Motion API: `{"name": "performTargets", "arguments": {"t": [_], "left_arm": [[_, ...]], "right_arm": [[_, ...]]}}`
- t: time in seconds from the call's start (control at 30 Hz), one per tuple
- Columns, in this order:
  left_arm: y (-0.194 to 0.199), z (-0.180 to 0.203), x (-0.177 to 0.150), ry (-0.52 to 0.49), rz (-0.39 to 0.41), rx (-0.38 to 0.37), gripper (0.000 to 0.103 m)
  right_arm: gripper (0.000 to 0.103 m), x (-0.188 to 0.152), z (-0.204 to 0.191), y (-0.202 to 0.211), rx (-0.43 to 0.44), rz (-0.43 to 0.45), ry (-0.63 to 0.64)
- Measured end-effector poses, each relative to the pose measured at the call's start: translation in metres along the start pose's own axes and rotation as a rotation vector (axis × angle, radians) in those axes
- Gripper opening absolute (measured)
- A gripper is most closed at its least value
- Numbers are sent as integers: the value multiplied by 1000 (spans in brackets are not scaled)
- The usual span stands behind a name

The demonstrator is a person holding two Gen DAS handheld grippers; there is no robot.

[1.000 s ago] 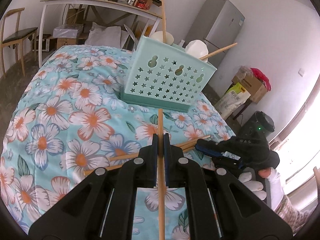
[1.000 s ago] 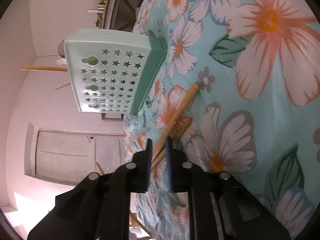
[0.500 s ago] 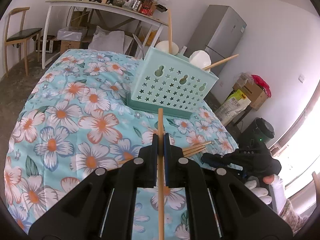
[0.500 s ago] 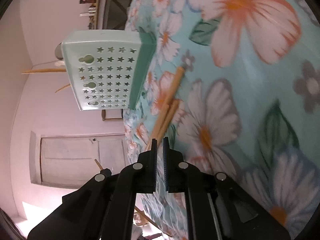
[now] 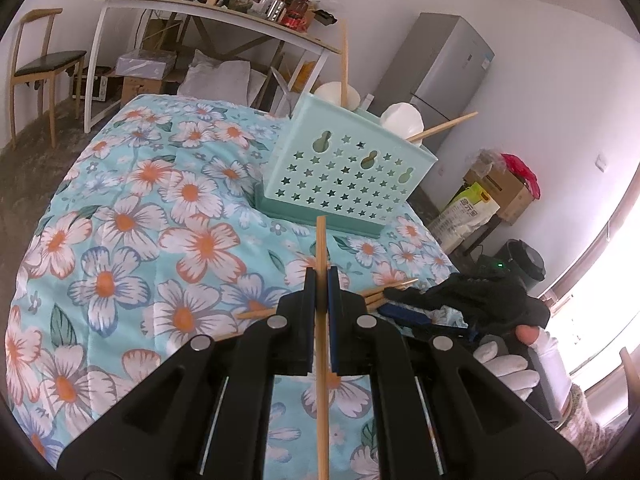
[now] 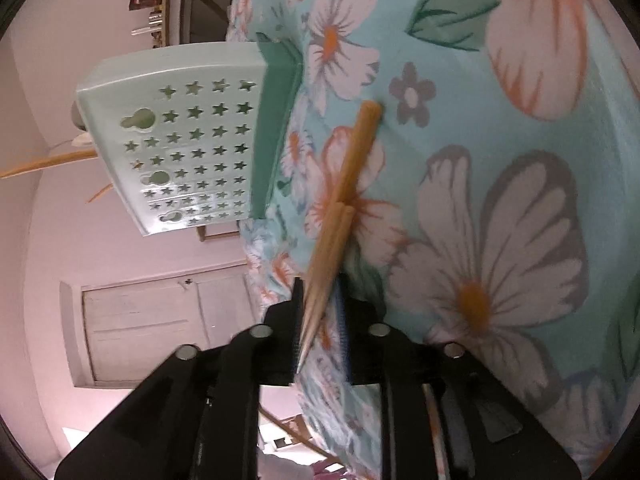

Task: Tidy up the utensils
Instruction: 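Carry the chopsticks toward the holder with both tools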

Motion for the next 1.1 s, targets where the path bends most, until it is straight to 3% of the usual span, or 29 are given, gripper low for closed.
{"name": "performTargets", "arguments": {"t": [0.13,0.37,0.5,0.67,1.1], "left_arm": [[1,-5,0,7,3,-2,5],[1,-10,-1,21,6,-6,5],[3,-13,-1,29,12,-3,5],[9,-17,-1,33,19,6,5],[22,-16,3,23,34,32,5]], "right_arm": [[37,-7,-7,2,-17,5,21],[38,-5,-15,-13,-56,32,45],[33,-2,-19,-17,-59,51,62],[8,2,-10,-23,-58,74,47],[11,-13,-7,3,-39,86,104]]}}
Point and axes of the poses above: each gripper's, at about its wrist camera, not at the fingertips, and y roughly against the way its jaws point, z to its right, x to its top, the point moved 7 cm from there along -y, roughly the way its jaws point, and after that the axes turned 11 degrees about -y, right-handed, at the moved point
